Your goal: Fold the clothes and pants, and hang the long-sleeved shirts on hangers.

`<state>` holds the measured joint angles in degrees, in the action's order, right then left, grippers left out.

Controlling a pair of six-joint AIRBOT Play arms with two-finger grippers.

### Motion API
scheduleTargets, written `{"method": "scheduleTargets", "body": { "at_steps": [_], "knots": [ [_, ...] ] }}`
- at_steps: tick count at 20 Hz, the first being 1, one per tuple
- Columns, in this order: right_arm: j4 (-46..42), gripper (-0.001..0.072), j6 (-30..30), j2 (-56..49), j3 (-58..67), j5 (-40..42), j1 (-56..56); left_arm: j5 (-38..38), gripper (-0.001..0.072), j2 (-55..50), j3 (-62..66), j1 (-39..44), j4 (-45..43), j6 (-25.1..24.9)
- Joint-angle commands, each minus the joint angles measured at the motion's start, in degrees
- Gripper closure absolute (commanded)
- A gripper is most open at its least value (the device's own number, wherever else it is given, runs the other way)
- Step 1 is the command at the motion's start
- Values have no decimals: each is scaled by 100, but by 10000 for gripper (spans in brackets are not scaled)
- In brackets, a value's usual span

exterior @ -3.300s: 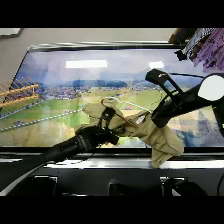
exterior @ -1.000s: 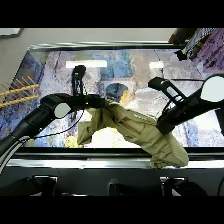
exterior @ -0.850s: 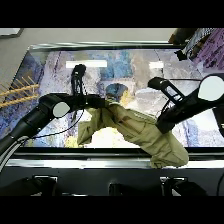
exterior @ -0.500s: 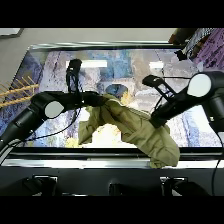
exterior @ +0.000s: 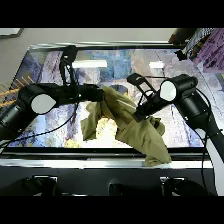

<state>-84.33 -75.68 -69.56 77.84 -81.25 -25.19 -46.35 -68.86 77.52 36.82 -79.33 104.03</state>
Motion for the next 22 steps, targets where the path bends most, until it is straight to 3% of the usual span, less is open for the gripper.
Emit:
{"method": "scheduleTargets", "body": {
  "at_steps": [1, 7, 8, 10, 12, 13, 14, 17, 22],
  "knots": [
    [-210, 683, -494, -2, 179, 295, -76, -710, 682, 4, 52, 96, 9, -11],
    [-186, 682, -37, 485, 638, -409, -76, -807, 672, -72, -280, 584, 37, -13],
    [-186, 682, 17, 610, 643, -544, -76, -807, 613, -101, -295, 610, 48, -11],
    [-188, 682, 33, 809, 643, -632, -76, -765, 382, -116, -291, 612, 94, -11],
    [-188, 682, 144, 914, 643, -546, -76, -748, 326, -90, -286, 597, 120, -11],
    [-188, 682, 245, 920, 643, -511, -76, -789, 199, -42, -271, 560, 168, -11],
    [-188, 682, 387, 918, 640, -455, -76, -903, 158, 50, -223, 472, 177, -20],
    [-186, 683, 1344, 887, 640, -92, -76, -1375, 153, 568, -160, -116, 179, -673],
    [63, 681, 3484, 654, 640, 234, -76, -2114, 155, 1119, -164, -1117, 175, -2249]
  ]
}}
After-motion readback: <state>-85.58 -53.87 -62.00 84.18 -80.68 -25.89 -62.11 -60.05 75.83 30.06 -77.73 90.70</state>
